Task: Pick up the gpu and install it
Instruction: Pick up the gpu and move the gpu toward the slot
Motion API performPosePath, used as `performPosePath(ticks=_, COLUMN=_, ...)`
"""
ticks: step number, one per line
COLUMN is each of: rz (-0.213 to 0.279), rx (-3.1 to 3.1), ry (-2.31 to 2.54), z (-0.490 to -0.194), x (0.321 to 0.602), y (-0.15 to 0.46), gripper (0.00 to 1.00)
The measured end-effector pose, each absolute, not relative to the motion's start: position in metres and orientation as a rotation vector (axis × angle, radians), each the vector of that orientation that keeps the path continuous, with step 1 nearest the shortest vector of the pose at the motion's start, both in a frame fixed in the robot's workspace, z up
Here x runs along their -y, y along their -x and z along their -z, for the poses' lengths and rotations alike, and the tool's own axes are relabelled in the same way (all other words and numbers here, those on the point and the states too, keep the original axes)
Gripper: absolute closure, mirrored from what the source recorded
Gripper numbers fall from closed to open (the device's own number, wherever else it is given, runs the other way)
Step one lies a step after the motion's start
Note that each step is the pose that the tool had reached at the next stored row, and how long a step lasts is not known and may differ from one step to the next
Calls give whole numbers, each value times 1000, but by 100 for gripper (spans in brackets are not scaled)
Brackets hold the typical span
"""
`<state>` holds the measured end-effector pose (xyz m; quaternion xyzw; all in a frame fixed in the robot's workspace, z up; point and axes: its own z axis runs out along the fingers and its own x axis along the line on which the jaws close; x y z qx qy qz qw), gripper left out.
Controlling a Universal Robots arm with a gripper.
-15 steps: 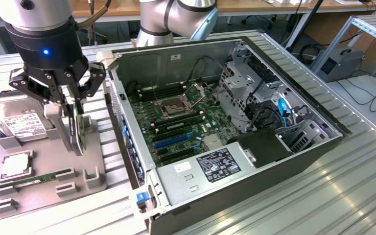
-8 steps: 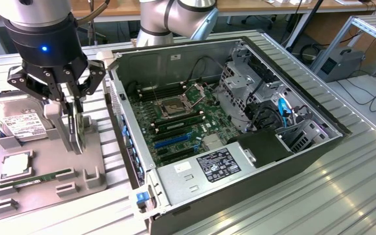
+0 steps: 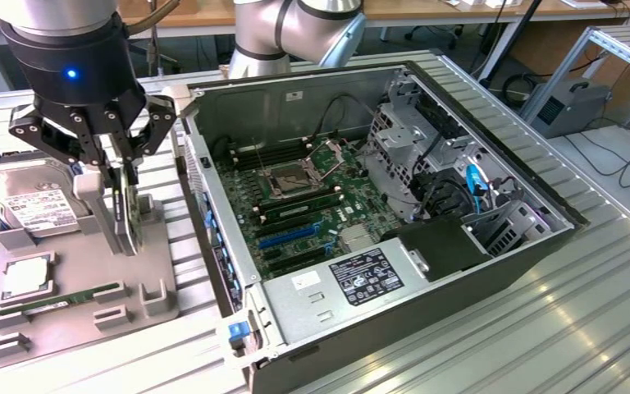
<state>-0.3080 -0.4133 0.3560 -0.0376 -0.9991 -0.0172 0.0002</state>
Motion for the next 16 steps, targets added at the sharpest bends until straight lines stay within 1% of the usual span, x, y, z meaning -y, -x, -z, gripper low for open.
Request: performPosePath(ticks=16, rz=54, rx=3138, ry=118, z=-367, x=413, y=308, gripper=73)
